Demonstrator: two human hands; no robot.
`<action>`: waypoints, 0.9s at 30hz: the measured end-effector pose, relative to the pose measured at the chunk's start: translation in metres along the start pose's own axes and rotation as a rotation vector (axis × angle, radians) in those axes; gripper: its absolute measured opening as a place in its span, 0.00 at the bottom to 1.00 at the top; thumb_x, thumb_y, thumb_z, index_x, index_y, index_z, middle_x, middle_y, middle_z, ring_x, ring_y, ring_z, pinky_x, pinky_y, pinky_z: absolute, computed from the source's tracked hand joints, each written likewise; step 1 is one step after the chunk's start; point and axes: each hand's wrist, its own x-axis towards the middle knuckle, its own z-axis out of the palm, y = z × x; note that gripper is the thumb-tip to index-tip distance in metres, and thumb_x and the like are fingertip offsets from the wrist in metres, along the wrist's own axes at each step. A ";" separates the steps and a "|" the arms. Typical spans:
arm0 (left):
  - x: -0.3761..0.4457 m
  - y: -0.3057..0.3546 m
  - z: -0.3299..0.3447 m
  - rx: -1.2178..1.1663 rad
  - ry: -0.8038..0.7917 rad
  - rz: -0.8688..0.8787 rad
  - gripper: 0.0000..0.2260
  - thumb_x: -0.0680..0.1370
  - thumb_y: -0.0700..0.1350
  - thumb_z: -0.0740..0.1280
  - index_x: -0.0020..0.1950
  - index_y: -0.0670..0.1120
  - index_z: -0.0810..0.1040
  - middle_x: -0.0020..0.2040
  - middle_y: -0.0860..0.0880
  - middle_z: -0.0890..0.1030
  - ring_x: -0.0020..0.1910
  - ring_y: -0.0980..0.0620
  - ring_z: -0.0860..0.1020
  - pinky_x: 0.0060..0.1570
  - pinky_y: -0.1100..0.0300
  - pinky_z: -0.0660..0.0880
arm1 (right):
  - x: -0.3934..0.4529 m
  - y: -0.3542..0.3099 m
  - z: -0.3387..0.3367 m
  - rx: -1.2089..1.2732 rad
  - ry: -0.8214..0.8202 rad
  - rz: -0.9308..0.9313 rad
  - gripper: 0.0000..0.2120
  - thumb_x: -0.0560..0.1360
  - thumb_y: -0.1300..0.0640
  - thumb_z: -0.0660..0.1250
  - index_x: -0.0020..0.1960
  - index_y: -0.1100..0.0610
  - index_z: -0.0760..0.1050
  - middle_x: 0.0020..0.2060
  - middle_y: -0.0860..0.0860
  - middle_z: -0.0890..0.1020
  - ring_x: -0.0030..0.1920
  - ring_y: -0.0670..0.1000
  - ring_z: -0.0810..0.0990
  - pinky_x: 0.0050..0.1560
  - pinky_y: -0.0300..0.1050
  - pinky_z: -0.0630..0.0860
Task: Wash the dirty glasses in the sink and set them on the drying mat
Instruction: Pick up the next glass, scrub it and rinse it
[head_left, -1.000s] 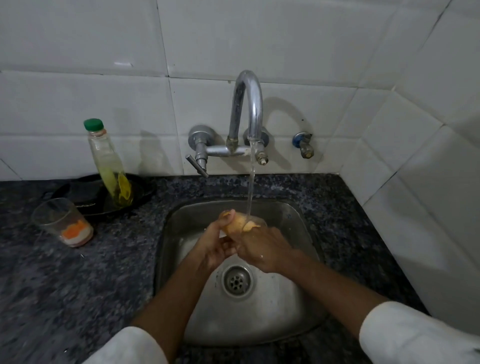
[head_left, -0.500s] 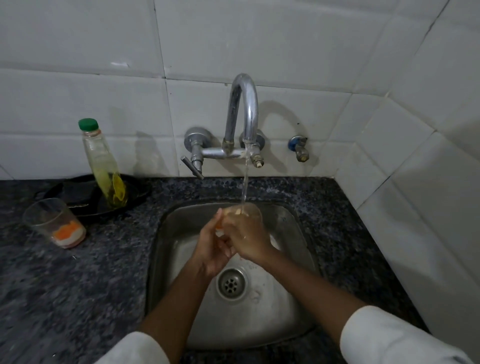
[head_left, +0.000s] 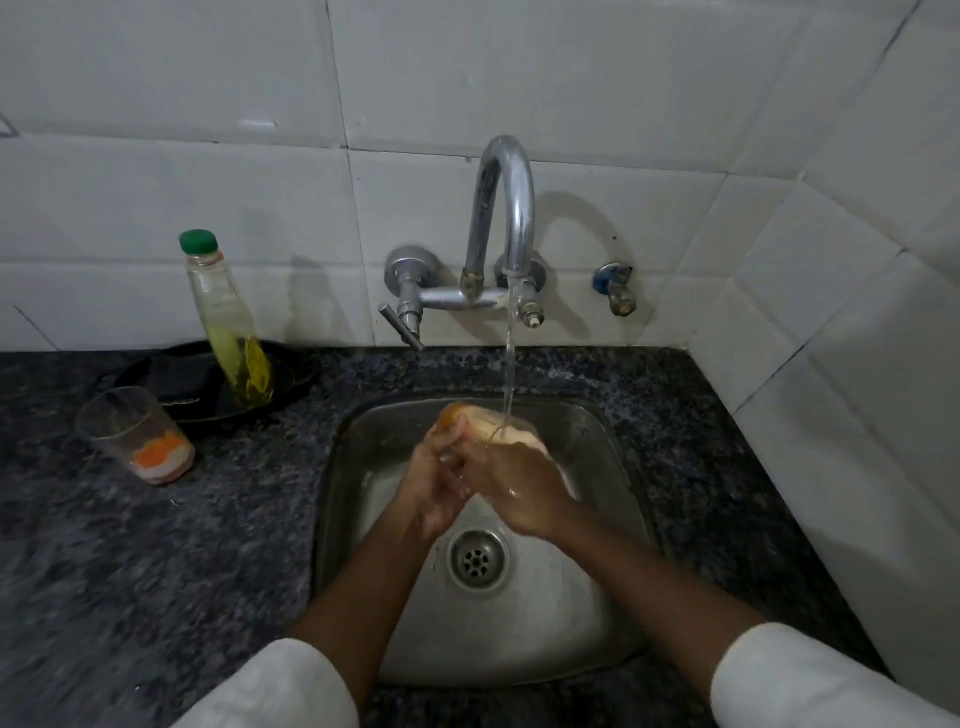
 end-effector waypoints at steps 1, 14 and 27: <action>0.000 0.004 0.003 0.111 0.040 -0.037 0.28 0.74 0.49 0.71 0.71 0.39 0.73 0.49 0.39 0.82 0.41 0.46 0.82 0.35 0.57 0.80 | -0.006 0.004 -0.003 -0.241 -0.041 -0.108 0.18 0.76 0.56 0.60 0.66 0.52 0.70 0.53 0.50 0.77 0.52 0.53 0.78 0.40 0.43 0.66; -0.005 -0.011 0.005 0.088 0.099 -0.167 0.28 0.66 0.56 0.77 0.59 0.40 0.81 0.52 0.40 0.84 0.52 0.42 0.83 0.58 0.47 0.79 | -0.006 0.028 0.011 -0.184 -0.235 0.035 0.15 0.76 0.47 0.57 0.56 0.50 0.77 0.49 0.51 0.82 0.49 0.54 0.81 0.48 0.52 0.77; -0.030 -0.018 0.023 0.870 0.175 0.803 0.28 0.66 0.47 0.81 0.61 0.57 0.73 0.52 0.58 0.82 0.51 0.61 0.81 0.49 0.64 0.78 | -0.011 0.010 0.057 1.844 0.459 0.976 0.09 0.67 0.59 0.57 0.38 0.57 0.76 0.32 0.54 0.77 0.33 0.51 0.74 0.38 0.44 0.72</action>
